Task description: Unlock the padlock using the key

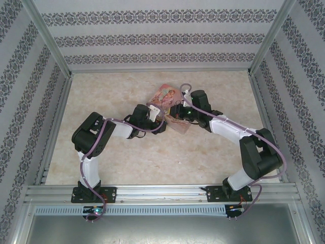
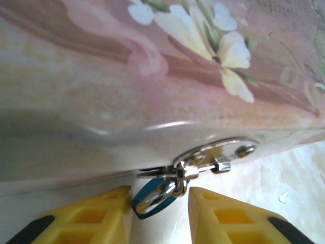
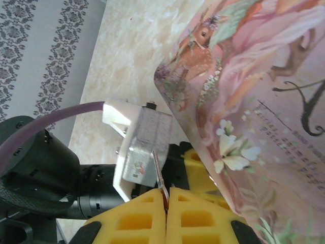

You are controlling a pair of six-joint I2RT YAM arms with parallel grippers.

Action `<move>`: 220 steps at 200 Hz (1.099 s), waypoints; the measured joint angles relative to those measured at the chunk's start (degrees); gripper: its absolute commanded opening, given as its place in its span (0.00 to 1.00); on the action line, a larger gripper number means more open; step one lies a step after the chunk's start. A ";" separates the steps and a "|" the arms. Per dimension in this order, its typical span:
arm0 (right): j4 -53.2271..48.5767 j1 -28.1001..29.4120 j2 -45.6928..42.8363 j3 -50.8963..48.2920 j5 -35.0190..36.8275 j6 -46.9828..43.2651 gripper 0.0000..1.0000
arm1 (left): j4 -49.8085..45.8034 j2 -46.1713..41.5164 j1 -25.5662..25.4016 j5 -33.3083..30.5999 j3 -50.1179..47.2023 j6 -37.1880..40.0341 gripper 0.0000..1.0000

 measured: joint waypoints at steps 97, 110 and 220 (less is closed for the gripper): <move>-1.29 -0.22 5.90 3.52 0.20 -0.79 0.00 | 1.11 0.00 -0.02 -1.27 0.00 -1.36 0.46; -1.29 -0.22 6.86 4.31 0.20 -0.79 0.00 | 1.22 0.00 -0.02 -1.57 0.00 -1.44 0.46; -2.16 0.17 9.57 5.88 1.49 -0.81 0.00 | 2.12 1.03 -0.33 -5.38 1.01 -2.60 0.38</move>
